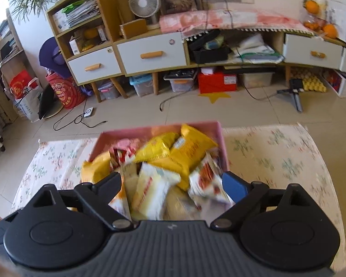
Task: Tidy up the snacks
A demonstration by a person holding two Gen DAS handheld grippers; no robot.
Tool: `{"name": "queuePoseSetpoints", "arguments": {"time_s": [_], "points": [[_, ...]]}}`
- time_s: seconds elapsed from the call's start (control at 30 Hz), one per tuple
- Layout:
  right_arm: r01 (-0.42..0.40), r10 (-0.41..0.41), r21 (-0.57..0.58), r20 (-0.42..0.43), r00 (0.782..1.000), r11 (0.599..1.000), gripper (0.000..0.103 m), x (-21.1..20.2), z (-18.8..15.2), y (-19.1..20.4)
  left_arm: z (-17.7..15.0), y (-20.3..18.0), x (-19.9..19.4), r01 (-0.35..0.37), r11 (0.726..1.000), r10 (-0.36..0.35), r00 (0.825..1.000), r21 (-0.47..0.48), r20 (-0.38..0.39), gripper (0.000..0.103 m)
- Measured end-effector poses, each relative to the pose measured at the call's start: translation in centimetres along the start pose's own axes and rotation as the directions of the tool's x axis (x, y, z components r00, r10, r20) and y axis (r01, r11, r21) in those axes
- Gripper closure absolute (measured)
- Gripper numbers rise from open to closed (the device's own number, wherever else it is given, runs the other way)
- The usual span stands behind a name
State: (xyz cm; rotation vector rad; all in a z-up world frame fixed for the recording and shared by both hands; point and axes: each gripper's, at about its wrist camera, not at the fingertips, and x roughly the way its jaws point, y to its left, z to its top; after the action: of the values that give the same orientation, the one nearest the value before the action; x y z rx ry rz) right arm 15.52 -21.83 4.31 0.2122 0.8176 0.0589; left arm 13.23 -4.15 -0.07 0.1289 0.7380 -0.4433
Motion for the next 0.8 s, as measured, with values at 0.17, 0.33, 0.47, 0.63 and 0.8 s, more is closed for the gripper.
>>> {"name": "queuePoseSetpoints", "arguments": {"time_s": [0.17,0.33,0.47,0.63,0.8], "points": [[0.035,-0.035,-0.002,0.006,0.999,0.999,0.008,-1.5,-3.1,-0.7,-2.2,-0.1,-1.3,-0.025,1.000,0.025,0.999,-0.008,-0.020,0.009],[0.054,-0.054,0.007,-0.007,0.999,0.999,0.007,-2.6,-6.4,-1.3,-4.1,-0.7,-2.8,-0.048,0.999,0.049,0.998,0.011,-0.041,0.008],[0.068,-0.068,-0.024,-0.021,0.997,0.997,0.007,-3.6,-8.5,-0.6,-5.0,-1.1,-4.1,-0.058,0.998,0.058,0.997,0.007,-0.060,0.007],[0.062,-0.062,-0.061,0.003,0.998,0.996,0.004,-5.7,-9.9,0.8,-5.8,-1.7,-5.8,-0.091,0.996,0.091,0.993,0.000,-0.073,0.004],[0.067,-0.065,-0.077,0.022,0.998,0.995,0.001,-8.0,-11.0,1.6,-5.8,-1.5,-7.1,-0.125,0.992,0.122,0.987,-0.026,-0.101,0.002]]}}
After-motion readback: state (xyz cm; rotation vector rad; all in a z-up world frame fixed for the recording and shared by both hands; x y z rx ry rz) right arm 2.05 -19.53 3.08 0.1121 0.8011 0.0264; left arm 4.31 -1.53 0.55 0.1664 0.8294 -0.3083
